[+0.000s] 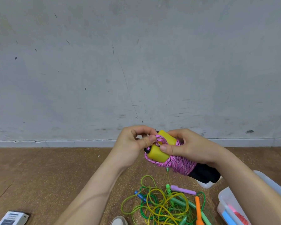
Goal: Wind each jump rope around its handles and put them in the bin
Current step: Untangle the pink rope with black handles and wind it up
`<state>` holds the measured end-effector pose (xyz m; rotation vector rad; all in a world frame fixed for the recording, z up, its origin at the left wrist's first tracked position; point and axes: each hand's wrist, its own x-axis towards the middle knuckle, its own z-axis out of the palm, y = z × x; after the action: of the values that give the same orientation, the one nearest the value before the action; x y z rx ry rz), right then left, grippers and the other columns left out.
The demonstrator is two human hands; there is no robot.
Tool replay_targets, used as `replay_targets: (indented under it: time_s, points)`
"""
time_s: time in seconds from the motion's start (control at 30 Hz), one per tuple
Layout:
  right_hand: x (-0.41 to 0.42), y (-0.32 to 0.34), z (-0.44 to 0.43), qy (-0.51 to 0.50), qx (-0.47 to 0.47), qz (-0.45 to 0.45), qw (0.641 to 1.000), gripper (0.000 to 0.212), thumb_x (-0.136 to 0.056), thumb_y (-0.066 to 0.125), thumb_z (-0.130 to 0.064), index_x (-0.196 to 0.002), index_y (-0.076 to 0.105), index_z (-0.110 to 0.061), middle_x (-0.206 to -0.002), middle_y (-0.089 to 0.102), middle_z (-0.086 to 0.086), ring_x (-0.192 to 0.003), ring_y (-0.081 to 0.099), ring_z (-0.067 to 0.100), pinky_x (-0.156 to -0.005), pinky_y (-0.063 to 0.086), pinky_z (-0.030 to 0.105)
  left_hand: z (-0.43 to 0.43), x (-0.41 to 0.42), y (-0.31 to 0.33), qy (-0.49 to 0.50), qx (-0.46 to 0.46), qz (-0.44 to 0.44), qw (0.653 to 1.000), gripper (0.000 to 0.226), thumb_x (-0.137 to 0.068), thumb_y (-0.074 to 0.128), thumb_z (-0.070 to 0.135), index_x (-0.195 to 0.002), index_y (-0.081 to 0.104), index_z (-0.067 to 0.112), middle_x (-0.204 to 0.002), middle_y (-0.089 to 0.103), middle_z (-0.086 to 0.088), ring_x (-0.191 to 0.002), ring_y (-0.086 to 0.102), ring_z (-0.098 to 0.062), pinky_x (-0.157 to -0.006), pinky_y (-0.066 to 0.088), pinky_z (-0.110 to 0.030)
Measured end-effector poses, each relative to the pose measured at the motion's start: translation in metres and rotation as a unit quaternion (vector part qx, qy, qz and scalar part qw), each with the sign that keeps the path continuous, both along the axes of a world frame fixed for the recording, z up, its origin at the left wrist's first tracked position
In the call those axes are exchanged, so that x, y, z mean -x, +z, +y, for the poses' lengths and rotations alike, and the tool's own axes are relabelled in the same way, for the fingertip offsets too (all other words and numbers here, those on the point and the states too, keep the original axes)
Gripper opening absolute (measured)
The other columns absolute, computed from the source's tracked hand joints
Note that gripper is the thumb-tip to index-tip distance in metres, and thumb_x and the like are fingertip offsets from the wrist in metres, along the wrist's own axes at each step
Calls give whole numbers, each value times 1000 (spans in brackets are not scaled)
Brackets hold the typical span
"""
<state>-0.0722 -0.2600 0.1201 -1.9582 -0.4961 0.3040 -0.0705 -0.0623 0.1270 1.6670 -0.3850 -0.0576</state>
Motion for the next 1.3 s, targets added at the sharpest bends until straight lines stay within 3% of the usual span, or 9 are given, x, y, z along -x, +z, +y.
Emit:
replay_targets:
  time_s: [0.17, 0.4, 0.53, 0.63, 0.8, 0.97, 1.1, 1.23, 1.3]
  points:
    - [3, 1, -1, 9, -3, 5, 1000, 38, -82, 70, -45, -104, 70, -14, -99, 73, 11, -97, 68, 30, -93, 48, 54, 0, -6, -8, -24, 76, 76, 994, 8, -63, 77, 16, -70, 75, 21, -76, 55, -10, -74, 49, -22, -70, 41, -32]
    - [7, 8, 0, 11, -18, 8, 1000, 36, -82, 70, -45, -103, 70, -15, -99, 72, 13, -98, 67, 32, -93, 47, 54, 14, -14, -7, -69, 45, 37, 996, 16, -66, 70, 4, -67, 75, 19, -72, 67, 2, -68, 61, -11, -64, 51, -23]
    - [10, 10, -2, 15, -3, 19, 1000, 25, -85, 72, -36, -101, 71, -17, -96, 74, 6, -93, 69, 23, -92, 51, 48, 14, -15, -12, -84, 53, 98, 990, 17, -61, 72, 0, -67, 72, 16, -68, 69, -2, -62, 65, -12, -59, 53, -23]
    - [12, 13, -3, 18, -13, 26, 999, 25, -86, 72, -30, -104, 70, -13, -98, 73, 8, -95, 69, 24, -92, 51, 47, 11, -17, -19, -128, 99, 171, 972, 44, -53, 87, 6, -82, 54, 14, -69, 63, 0, -60, 59, -13, -55, 49, -24]
    - [13, 14, -4, 9, -81, 65, 995, 34, -83, 74, -28, -113, 62, -18, -97, 72, 19, -86, 70, 36, -83, 56, 49, 7, -16, -25, -183, 186, 284, 923, 91, -55, 91, 22, -129, 47, -8, -128, 50, -34, -107, 54, -36, -93, 47, -48]
    - [12, 10, -2, 11, -188, 142, 972, 55, -68, 86, -38, -113, 60, -18, -101, 67, 32, -85, 67, 39, -76, 56, 45, -8, -7, -24, -207, 247, 252, 913, 47, -60, 88, 29, -99, 74, 7, -117, 65, -23, -106, 63, -30, -98, 47, -43]
    - [11, 9, 1, 14, -255, 161, 953, 67, -62, 89, -41, -115, 61, -11, -111, 61, 38, -95, 61, 43, -81, 54, 44, -12, -9, -29, -172, 312, 254, 899, 90, -66, 86, 16, -136, 38, -12, -140, 32, -42, -132, 30, -52, -111, 27, -57]
    - [12, 7, 4, 49, -333, 176, 925, 72, -67, 86, -35, -124, 57, -2, -111, 65, 25, -92, 66, 33, -81, 56, 39, -11, -14, -34, -180, 352, 248, 885, 65, -59, 89, 12, -115, 61, -6, -110, 63, -27, -100, 58, -34, -94, 47, -43]
    - [12, 7, 6, 62, -376, 195, 904, 73, -68, 86, -33, -126, 55, 1, -102, 68, 19, -81, 70, 28, -73, 57, 35, -8, -15, -33, -198, 330, 235, 892, 52, -58, 90, 16, -104, 71, 5, -92, 65, -14, -86, 47, -20, -82, 39, -35]
